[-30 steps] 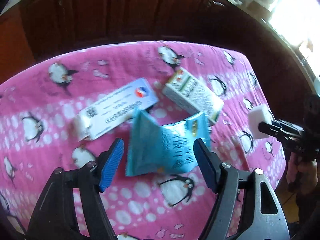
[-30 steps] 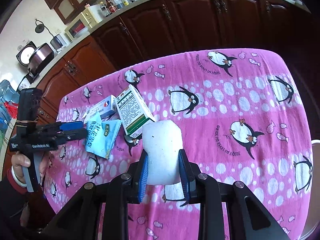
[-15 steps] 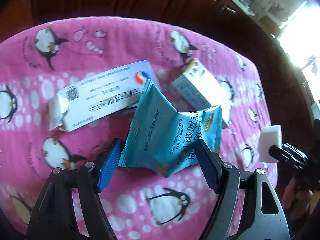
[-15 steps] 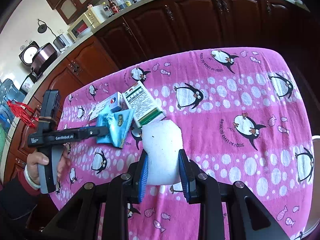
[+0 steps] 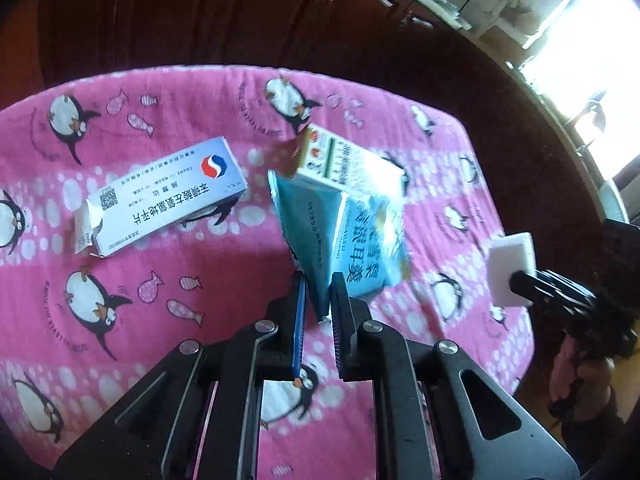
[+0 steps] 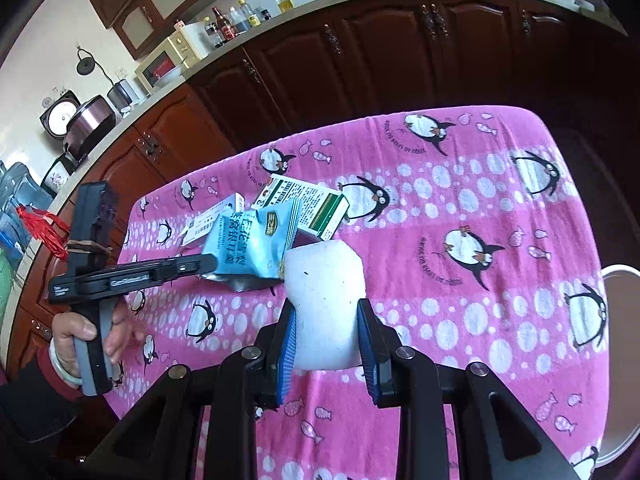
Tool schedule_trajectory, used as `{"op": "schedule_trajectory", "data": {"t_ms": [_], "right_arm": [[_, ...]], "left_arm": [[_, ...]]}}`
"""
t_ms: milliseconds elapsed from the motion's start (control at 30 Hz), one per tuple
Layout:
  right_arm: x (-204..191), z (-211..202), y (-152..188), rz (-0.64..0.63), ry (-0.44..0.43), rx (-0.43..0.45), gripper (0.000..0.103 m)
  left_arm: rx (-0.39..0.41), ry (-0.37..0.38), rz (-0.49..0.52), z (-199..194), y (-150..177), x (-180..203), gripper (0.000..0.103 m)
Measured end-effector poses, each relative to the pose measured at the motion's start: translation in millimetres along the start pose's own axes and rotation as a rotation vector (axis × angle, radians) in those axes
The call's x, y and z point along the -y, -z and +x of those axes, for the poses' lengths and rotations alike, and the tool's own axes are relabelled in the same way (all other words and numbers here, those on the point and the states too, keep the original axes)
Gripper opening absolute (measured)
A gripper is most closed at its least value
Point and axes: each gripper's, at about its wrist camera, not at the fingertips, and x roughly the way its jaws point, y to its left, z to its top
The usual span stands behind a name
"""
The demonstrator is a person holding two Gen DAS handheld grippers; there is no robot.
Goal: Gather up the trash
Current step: 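Lift the blue bag with the left gripper while the right gripper carries the sponge toward the bin, then open the left gripper over the bin while the right gripper releases the sponge into it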
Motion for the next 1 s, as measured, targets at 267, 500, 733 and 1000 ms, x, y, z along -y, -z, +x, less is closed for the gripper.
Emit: {"op": "schedule_trajectory", "data": {"t_ms": [267, 500, 733, 1000], "right_arm": [[7, -19, 5, 0.017, 0.003, 0.030, 0.027], [18, -46, 10, 0.031, 0.030, 0.080, 0.027], [52, -88, 20, 0.073, 0.103, 0.129, 0.027], [113, -139, 44, 0.164, 0.222, 0.175, 0.027]], "left_arm": [[0.034, 0.023, 0.061, -34, 8, 29, 0.007], [0.076, 0.025, 0.171, -49, 0, 80, 0.007], [0.100, 0.046, 0.276, -32, -9, 152, 0.007], [0.075, 0.090, 0.348, 19, -16, 237, 0.007]]}}
